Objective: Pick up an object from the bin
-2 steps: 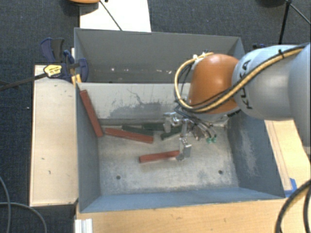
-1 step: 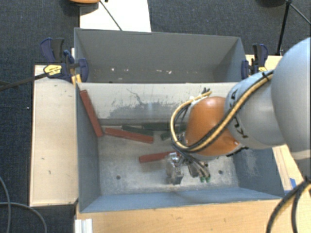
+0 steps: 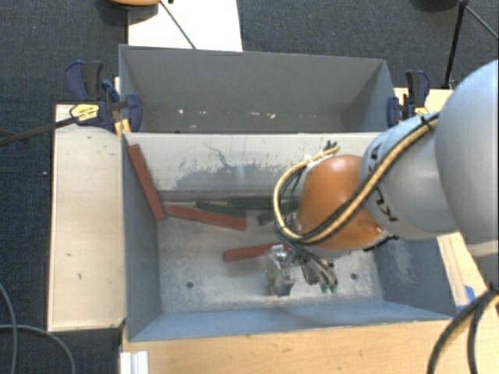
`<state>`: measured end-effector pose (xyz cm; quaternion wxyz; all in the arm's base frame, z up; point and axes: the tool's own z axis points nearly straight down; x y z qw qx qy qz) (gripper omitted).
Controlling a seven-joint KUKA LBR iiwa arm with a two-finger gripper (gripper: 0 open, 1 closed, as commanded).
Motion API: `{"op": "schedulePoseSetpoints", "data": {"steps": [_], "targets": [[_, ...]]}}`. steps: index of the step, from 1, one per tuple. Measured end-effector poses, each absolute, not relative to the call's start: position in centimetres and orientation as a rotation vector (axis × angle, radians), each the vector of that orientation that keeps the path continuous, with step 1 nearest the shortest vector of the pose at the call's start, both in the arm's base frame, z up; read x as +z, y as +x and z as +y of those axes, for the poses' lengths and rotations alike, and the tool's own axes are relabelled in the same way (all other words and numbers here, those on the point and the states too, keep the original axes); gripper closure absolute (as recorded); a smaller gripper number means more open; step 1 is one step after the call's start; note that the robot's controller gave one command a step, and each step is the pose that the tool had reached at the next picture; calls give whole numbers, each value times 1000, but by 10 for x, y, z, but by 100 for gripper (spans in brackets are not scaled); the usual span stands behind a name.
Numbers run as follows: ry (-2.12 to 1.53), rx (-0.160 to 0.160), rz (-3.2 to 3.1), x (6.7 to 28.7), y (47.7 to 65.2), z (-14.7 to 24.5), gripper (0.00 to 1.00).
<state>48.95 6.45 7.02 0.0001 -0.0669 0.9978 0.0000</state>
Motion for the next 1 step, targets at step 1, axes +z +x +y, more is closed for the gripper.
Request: {"op": "schedulePoseSetpoints", "data": {"steps": [1], "targets": [[-469,3,3101,92,509,110,0]]}}
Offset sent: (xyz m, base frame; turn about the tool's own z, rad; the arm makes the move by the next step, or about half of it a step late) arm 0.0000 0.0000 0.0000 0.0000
